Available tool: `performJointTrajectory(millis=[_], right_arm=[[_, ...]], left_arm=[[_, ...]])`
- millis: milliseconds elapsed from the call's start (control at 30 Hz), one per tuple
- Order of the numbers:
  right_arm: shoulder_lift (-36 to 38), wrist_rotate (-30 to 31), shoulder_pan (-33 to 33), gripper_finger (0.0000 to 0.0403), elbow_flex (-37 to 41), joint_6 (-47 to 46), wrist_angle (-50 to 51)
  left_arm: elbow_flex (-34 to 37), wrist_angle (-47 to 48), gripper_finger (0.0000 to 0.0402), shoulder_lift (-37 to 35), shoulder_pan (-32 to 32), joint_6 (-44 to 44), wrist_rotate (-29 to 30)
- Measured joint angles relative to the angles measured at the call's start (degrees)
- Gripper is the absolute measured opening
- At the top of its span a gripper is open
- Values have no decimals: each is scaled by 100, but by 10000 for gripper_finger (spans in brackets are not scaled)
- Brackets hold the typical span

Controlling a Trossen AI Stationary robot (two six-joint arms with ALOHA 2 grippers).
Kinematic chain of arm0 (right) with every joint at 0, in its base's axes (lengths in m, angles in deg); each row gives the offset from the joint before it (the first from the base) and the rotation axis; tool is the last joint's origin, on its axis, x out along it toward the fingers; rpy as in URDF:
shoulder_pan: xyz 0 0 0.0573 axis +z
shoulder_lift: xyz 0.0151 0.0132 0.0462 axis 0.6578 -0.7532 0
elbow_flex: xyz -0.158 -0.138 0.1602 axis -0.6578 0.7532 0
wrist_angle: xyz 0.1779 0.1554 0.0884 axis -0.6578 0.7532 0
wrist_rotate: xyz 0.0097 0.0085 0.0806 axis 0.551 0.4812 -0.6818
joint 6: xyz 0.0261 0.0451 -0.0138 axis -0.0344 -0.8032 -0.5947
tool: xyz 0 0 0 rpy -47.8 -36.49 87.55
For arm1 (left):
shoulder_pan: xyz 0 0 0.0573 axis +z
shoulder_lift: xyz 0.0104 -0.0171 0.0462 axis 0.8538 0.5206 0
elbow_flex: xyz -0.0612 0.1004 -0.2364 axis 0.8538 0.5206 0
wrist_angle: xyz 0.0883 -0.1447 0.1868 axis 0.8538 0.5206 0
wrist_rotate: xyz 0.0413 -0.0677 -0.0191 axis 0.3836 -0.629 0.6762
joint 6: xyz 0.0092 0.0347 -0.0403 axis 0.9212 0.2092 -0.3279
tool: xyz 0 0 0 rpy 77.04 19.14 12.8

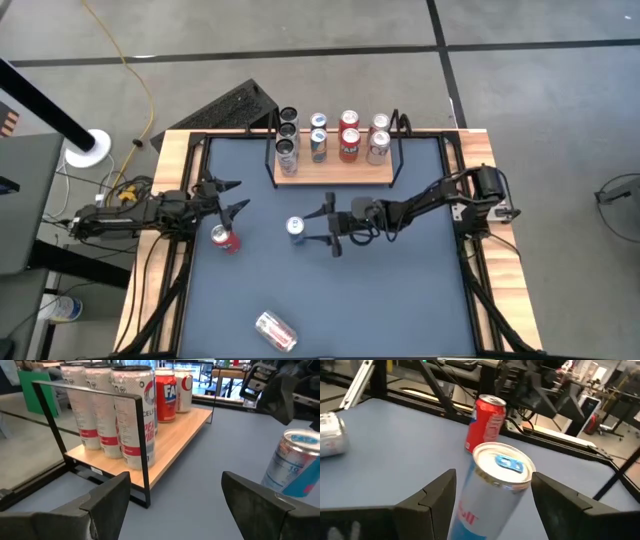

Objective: Place canned beverage on shelf
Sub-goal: Put the blue soda can on the shelf aligned with the other blue soda cans

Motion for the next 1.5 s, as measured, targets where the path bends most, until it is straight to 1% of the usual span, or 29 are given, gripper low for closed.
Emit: performJointTrajectory(millis=[167, 333, 467, 700, 800, 967, 1167, 1267, 1367, 1500], right_arm=[[0, 105, -5, 258, 0, -342, -1], [0, 102, -37, 277, 0, -601, 179], [-3, 106, -39, 309, -83, -652, 355], [-313, 110, -35, 383, -425, -652, 426], [-589, 113, -37, 397, -678, -641, 411], [-939, 117, -35, 384, -1021, -494, 494], [-889, 124, -35, 373, -1064, -539, 666], [-848, 128, -28, 359, -1064, -572, 634], [-846, 130, -31, 330, -1064, -680, 653], [-846, 130, -47, 265, -1064, -790, 667]], left_arm=[[-4, 38, 300, -4, 0, -11, 22], [-4, 44, 300, -4, 0, -13, 24], [-4, 47, 300, -4, 0, -13, 25], [-4, 53, 300, -4, 0, -12, 28], [-4, 56, 300, -4, 0, -11, 30], [-4, 58, 300, 8, 0, -11, 34], [-2, 58, 300, 9, 0, -11, 33], [-2, 58, 300, 7, 0, -11, 34], [0, 58, 300, 4, 0, -11, 34], [0, 58, 300, 4, 0, -11, 34]])
